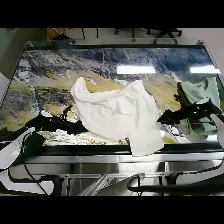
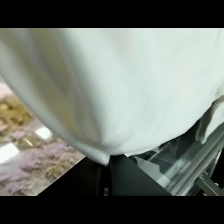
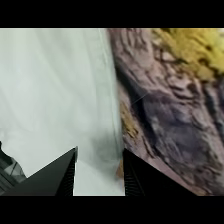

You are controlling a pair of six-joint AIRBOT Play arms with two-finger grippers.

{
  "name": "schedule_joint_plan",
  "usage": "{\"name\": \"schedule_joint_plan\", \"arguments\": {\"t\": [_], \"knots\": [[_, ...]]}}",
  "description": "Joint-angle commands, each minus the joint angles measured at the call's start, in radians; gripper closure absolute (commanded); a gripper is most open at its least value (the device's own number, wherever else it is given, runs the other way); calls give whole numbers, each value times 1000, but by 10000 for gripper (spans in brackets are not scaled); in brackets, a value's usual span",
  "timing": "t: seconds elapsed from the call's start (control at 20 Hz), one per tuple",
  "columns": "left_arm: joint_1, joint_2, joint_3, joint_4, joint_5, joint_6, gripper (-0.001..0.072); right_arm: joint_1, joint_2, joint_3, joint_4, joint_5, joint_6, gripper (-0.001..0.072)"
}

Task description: Fold the shirts.

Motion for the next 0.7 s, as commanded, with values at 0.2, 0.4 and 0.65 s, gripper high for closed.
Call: {"name": "schedule_joint_plan", "arguments": {"t": [0.2,0.4,0.65], "knots": [[-14,5,142,-9,-47,-44,694,101,-31,-4,58,-30,-40,690],[-13,142,276,-7,-118,-78,696,100,73,78,338,53,-121,691],[-13,460,668,1,-226,-158,696,66,389,436,596,24,-143,691]]}}
